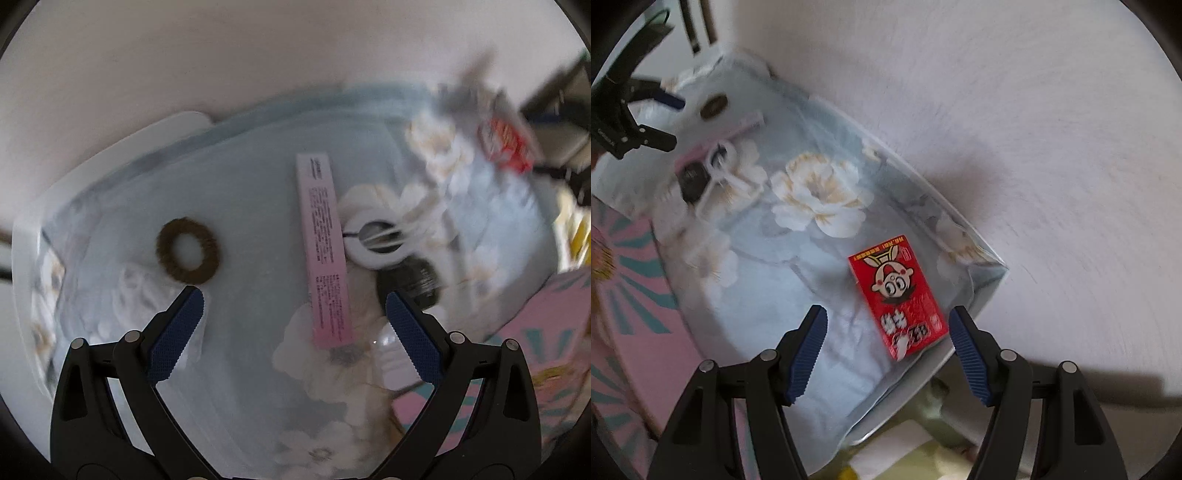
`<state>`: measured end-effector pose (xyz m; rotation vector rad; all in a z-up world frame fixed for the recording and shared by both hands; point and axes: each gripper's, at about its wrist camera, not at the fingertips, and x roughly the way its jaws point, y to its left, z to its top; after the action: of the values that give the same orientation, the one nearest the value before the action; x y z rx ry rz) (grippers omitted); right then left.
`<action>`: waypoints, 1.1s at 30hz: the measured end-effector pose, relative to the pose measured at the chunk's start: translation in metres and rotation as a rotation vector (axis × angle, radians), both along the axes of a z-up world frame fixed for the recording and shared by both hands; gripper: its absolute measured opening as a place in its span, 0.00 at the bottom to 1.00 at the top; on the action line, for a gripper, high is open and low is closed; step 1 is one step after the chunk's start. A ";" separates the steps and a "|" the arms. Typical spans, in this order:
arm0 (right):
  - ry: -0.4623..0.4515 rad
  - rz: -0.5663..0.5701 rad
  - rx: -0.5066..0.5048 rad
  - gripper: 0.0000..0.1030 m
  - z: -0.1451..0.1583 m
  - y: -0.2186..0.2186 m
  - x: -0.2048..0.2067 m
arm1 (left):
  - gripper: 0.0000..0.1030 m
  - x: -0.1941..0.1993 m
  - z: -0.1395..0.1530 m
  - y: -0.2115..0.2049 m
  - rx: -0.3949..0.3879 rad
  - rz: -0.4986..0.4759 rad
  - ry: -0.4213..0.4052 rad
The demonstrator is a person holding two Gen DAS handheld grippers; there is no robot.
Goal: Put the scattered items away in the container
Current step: 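Move both open grippers back over the floral tray, then grasp the pink tube box with the left gripper while the right grasps the red milk carton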
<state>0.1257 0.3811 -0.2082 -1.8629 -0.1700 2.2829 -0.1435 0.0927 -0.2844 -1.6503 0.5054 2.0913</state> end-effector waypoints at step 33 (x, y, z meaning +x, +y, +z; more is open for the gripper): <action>-0.034 0.147 -0.043 0.47 -0.038 0.029 -0.012 | 0.23 0.016 -0.012 0.036 0.020 -0.124 0.049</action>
<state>0.1136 0.4097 -0.2467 -1.9727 -0.2735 2.3690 -0.1275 0.1286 -0.2961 -1.5198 0.5855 2.0443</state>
